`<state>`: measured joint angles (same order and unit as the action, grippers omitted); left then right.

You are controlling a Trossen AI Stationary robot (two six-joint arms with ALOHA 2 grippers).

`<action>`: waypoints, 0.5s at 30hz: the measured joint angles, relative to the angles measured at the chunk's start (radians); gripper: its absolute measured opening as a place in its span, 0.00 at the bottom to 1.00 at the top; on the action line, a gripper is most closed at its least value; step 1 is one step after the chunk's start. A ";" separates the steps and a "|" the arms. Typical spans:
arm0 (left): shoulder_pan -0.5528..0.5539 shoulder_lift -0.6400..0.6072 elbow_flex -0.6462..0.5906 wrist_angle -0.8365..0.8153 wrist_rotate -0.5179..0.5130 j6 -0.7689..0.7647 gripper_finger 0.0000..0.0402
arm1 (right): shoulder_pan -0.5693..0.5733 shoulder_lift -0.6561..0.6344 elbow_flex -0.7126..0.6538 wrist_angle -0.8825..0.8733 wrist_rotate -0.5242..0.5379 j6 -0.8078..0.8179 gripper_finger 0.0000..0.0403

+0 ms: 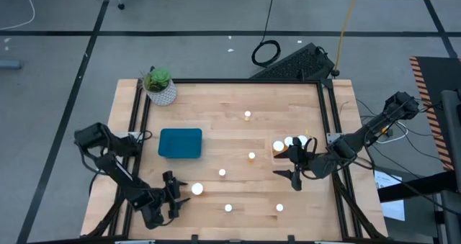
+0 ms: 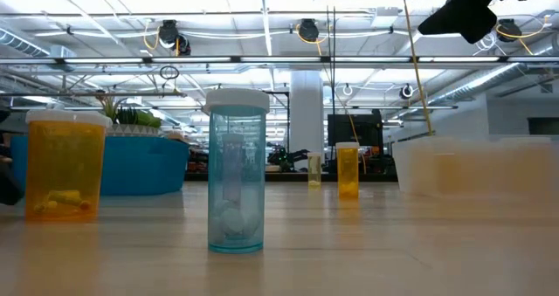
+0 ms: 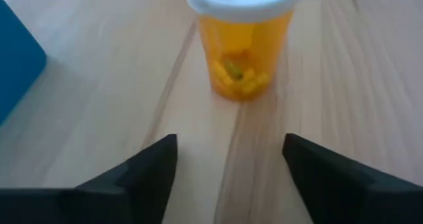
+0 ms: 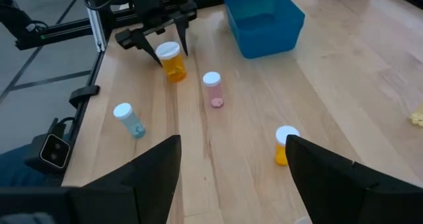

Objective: Pick and place medicine bottles into bin by pill shape (circle, oval)
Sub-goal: Put the large orange pill bottle into the transparent bin

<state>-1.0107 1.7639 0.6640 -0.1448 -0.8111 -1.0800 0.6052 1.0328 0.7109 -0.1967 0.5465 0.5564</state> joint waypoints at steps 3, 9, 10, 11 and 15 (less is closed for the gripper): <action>0.000 0.023 -0.014 0.054 -0.048 0.006 0.81 | 0.000 0.000 0.000 0.000 0.000 0.002 0.66; 0.014 0.076 -0.090 0.333 -0.096 0.082 0.84 | 0.006 0.000 0.000 -0.001 -0.001 0.000 0.66; 0.020 0.084 -0.104 0.383 -0.104 0.106 0.83 | 0.006 0.000 0.000 -0.001 -0.001 0.000 0.66; 0.026 0.093 -0.114 0.426 -0.110 0.131 0.82 | 0.006 0.000 0.000 -0.001 -0.001 0.000 0.66; 0.056 0.126 -0.135 0.546 -0.107 0.216 0.78 | 0.005 0.000 0.000 -0.001 0.000 0.000 0.66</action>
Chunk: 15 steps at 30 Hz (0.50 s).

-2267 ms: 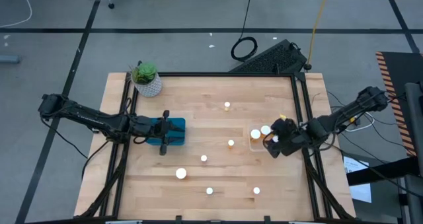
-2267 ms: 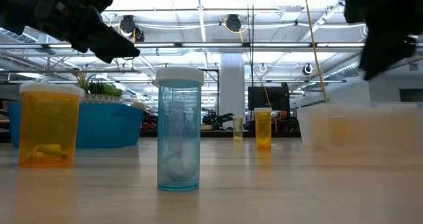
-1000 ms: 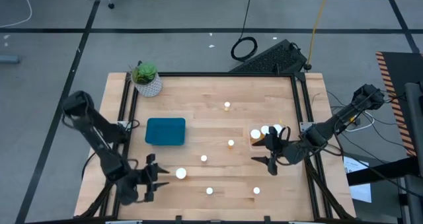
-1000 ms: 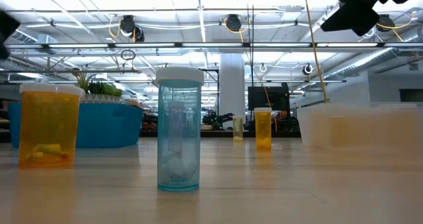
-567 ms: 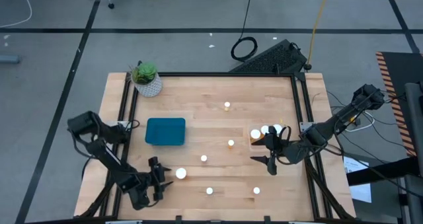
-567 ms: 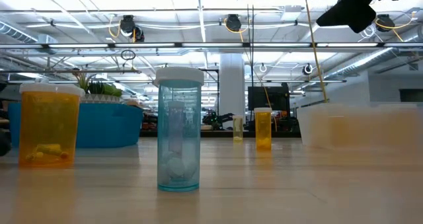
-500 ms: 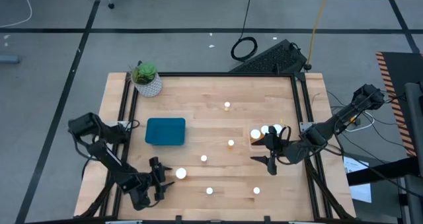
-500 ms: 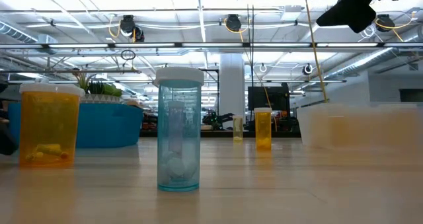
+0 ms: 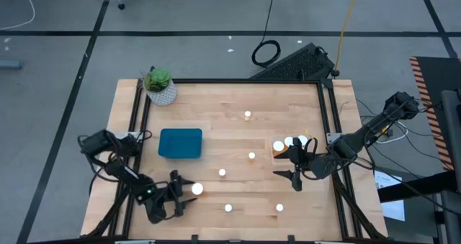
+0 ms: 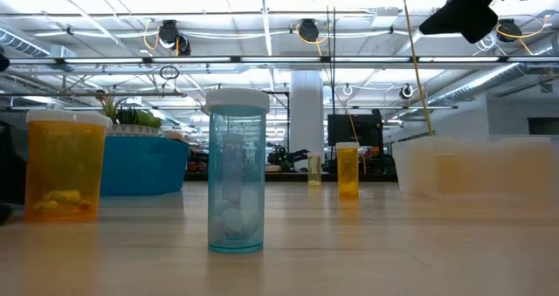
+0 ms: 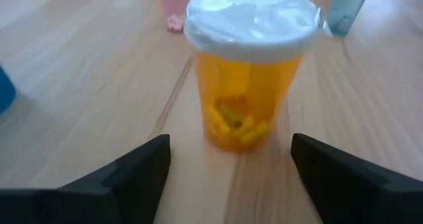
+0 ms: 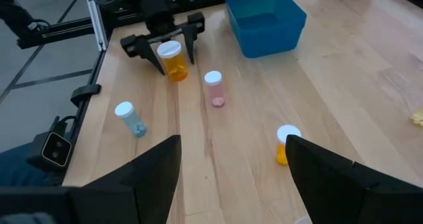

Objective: Pick and place medicine bottles into bin by pill shape (circle, oval)
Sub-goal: Put the large orange pill bottle into the transparent bin

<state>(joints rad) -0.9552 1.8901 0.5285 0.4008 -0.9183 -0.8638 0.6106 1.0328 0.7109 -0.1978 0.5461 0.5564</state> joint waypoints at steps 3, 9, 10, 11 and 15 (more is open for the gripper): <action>0.020 0.032 -0.005 0.087 0.001 0.074 0.76 | 0.000 0.000 0.000 0.000 0.000 0.000 0.66; 0.053 0.104 -0.003 0.230 0.002 0.170 0.72 | 0.000 0.000 0.000 0.000 0.001 0.000 0.66; 0.055 0.111 -0.003 0.235 -0.001 0.173 0.71 | 0.000 0.000 0.000 0.000 0.001 0.000 0.66; 0.055 0.115 -0.002 0.235 -0.005 0.174 0.70 | 0.000 0.000 0.000 0.001 0.001 0.000 0.66; 0.054 0.117 -0.001 0.239 -0.006 0.194 0.61 | 0.000 0.000 0.000 0.004 0.002 0.000 0.66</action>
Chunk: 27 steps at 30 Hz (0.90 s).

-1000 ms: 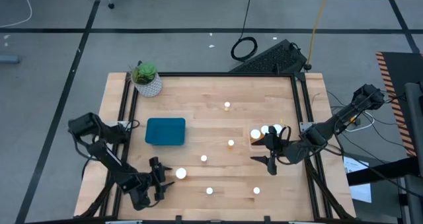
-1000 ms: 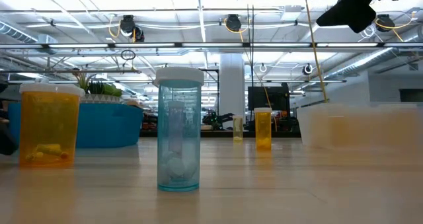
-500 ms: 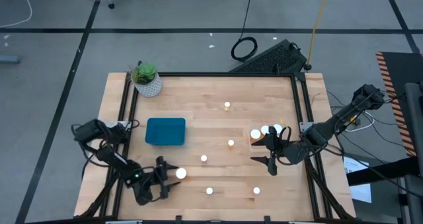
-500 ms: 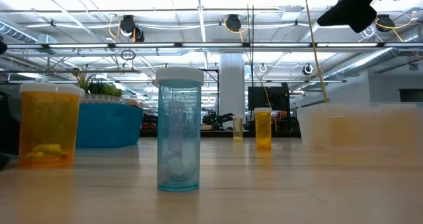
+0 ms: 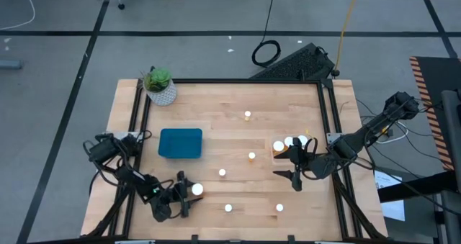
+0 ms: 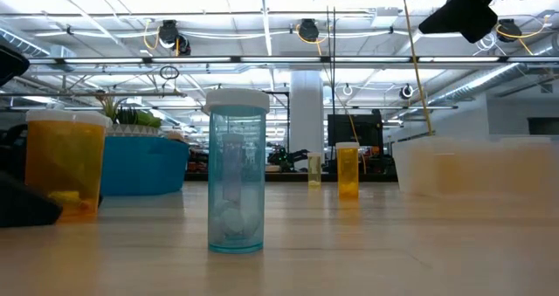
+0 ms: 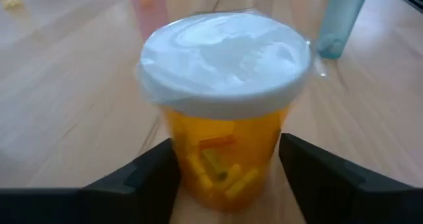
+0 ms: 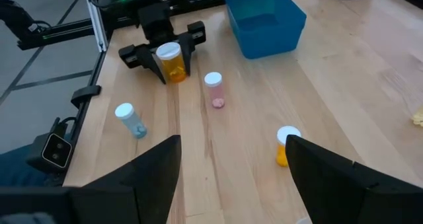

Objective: Pick and place medicine bottles into bin by pill shape (circle, oval)
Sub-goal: Put the large orange pill bottle into the transparent bin

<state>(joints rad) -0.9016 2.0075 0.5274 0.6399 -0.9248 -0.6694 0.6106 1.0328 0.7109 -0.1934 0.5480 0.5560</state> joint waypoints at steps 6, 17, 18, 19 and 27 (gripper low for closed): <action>-0.001 0.002 0.000 0.025 0.000 0.046 0.47 | -0.002 0.027 0.000 0.039 0.006 0.034 0.66; 0.023 -0.178 -0.004 -0.057 -0.017 0.158 0.48 | -0.115 0.436 0.219 0.282 -0.154 -0.017 0.66; 0.029 -0.208 -0.003 -0.081 -0.014 0.159 0.48 | -0.123 0.490 0.277 0.271 -0.176 -0.044 0.66; 0.038 -0.235 -0.003 -0.112 -0.001 0.161 0.48 | -0.128 0.545 0.338 0.256 -0.189 -0.076 0.66; 0.114 -0.405 -0.002 -0.281 0.137 0.166 0.45 | -0.138 0.886 0.781 0.086 -0.134 -0.402 0.66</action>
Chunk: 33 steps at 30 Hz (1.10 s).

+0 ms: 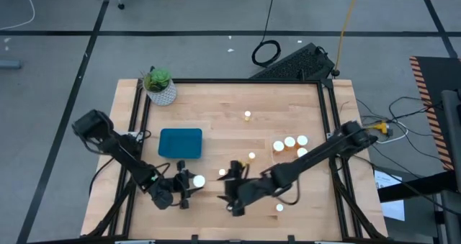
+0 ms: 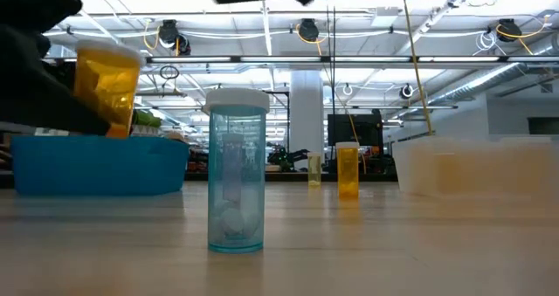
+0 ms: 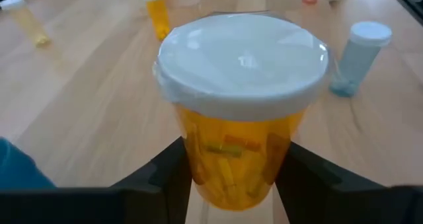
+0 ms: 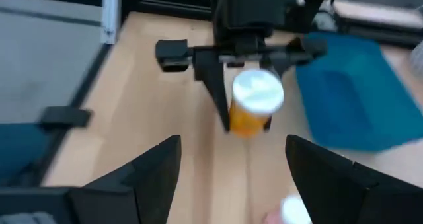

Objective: Pick and place medicine bottles into bin by pill shape (circle, oval)
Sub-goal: Put the large orange pill bottle into the transparent bin

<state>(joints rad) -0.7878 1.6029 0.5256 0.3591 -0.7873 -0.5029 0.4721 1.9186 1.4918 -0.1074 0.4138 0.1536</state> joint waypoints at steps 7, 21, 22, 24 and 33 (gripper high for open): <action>0.015 -0.025 0.039 -0.140 0.062 -0.030 0.46 | -0.024 0.107 0.177 -0.055 0.028 -0.056 0.66; 0.021 -0.025 0.041 -0.183 0.076 -0.082 0.46 | -0.109 0.226 0.287 -0.063 -0.049 -0.042 0.80; 0.021 -0.025 0.041 -0.182 0.076 -0.081 0.46 | -0.115 0.225 0.288 -0.062 -0.050 -0.042 0.81; 0.022 -0.025 0.041 -0.183 0.076 -0.078 0.46 | -0.126 0.225 0.288 -0.066 -0.083 -0.042 0.82; 0.049 -0.025 0.042 -0.176 0.076 -0.042 0.46 | -0.161 0.227 0.288 -0.070 -0.234 -0.062 0.82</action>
<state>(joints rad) -0.7392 1.5776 0.5674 0.1830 -0.7113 -0.5452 0.3107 2.1461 1.7794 -0.1777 0.1793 0.0912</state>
